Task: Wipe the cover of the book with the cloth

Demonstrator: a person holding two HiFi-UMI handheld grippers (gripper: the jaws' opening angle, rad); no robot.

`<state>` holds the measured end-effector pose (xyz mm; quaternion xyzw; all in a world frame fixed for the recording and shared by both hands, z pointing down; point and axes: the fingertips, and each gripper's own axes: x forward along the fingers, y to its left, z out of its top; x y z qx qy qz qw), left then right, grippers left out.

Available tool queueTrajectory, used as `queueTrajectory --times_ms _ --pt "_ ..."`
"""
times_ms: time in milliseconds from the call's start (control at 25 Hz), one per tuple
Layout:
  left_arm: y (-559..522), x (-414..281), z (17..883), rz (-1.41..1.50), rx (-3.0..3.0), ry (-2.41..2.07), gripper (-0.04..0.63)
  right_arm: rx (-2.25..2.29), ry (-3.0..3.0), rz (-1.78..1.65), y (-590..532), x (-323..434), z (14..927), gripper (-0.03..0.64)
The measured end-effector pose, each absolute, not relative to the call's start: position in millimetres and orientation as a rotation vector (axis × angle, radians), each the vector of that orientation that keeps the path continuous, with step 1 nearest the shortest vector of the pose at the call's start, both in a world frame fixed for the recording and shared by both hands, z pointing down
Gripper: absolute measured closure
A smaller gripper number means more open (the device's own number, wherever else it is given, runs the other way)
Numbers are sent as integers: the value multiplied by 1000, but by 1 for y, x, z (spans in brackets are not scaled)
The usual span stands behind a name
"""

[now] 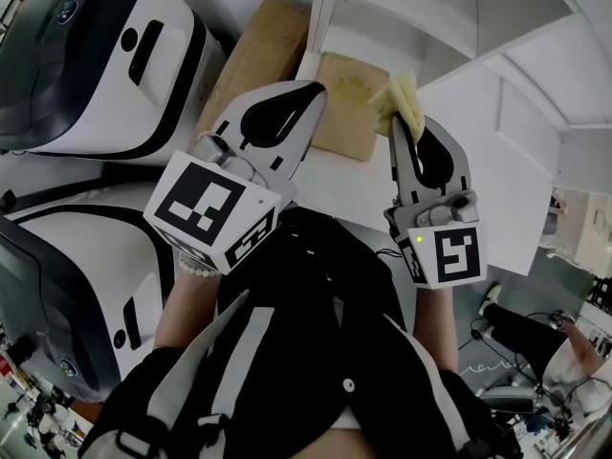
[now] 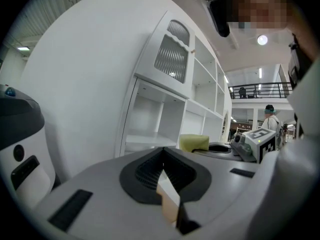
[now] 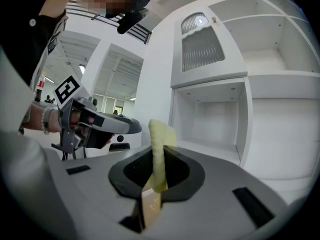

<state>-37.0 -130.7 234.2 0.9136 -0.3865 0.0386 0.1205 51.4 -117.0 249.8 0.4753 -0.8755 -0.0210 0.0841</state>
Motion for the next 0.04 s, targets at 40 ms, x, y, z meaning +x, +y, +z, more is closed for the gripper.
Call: queueTrajectory --times_ms 40 --pt "-131 -37 234 112 2668 -1129 594 1416 -2612 -64 -117 51 250 581"
